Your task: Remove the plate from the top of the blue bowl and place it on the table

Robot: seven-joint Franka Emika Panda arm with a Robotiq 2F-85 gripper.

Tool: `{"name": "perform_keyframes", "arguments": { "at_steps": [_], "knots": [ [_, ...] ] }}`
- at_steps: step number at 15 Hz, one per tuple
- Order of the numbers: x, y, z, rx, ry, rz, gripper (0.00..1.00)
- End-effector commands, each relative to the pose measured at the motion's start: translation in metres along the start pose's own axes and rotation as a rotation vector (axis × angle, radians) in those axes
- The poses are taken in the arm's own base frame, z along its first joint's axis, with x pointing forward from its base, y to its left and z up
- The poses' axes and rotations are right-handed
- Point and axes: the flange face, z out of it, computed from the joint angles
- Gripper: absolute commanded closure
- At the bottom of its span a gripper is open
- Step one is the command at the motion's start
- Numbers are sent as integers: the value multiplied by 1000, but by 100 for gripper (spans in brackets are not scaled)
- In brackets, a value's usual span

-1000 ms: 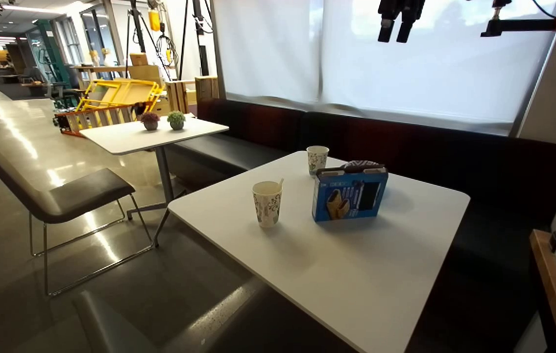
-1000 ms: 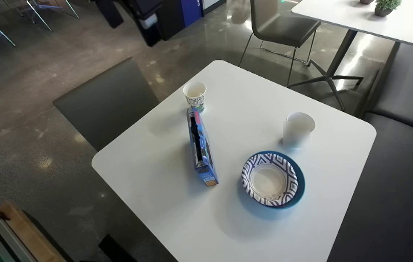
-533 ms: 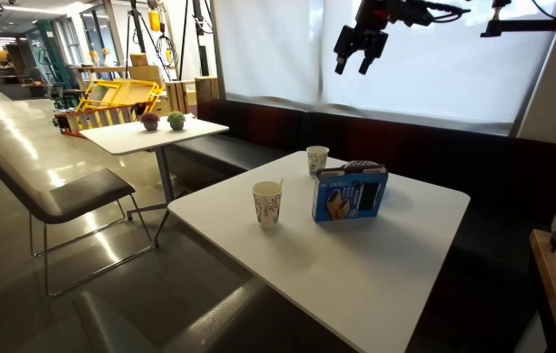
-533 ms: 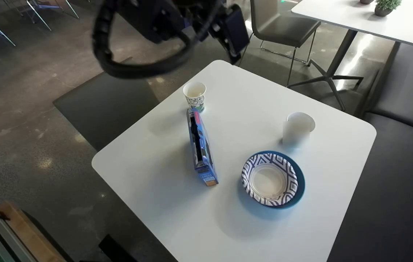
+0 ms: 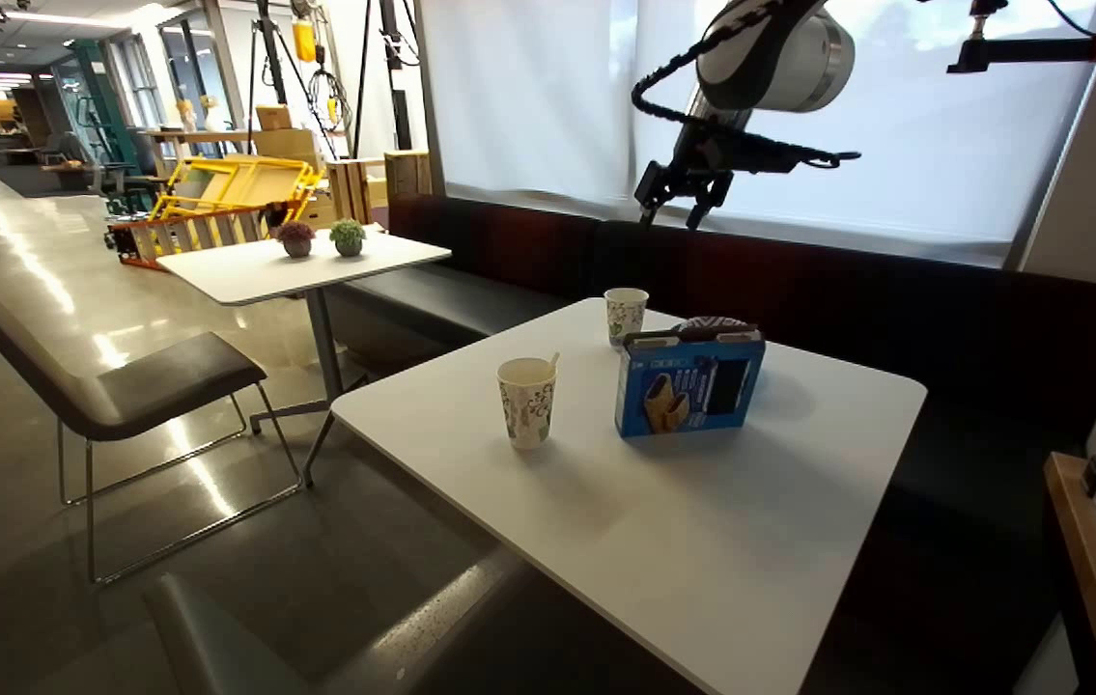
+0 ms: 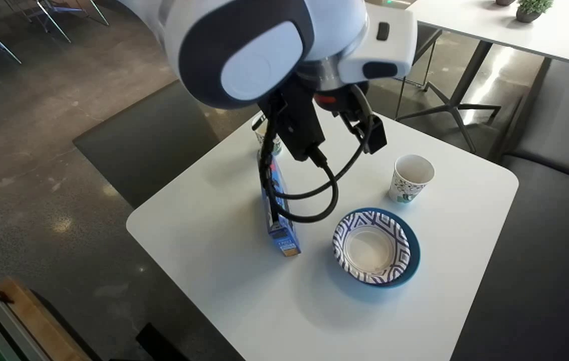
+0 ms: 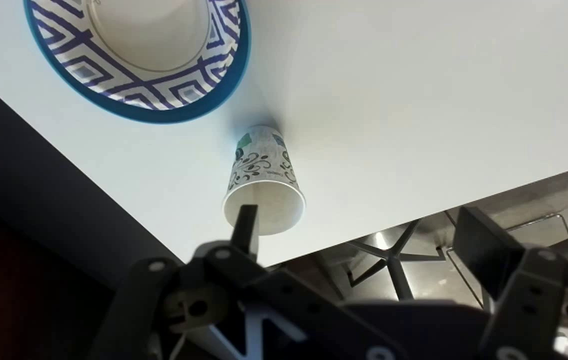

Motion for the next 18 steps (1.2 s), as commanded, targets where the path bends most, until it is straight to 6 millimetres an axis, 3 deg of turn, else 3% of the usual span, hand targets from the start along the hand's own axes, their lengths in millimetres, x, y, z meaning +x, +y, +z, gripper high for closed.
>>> {"name": "perform_keyframes", "arguments": {
  "at_steps": [1,5,11,12,18],
  "knots": [
    [12,11,47,-14,5,65,0],
    [14,26,78,-48,5,138,0],
    [-1,52,120,-108,-92,116,0],
    [-1,48,106,-91,-62,115,0],
    [-2,52,117,-99,-71,116,0]
  ]
}}
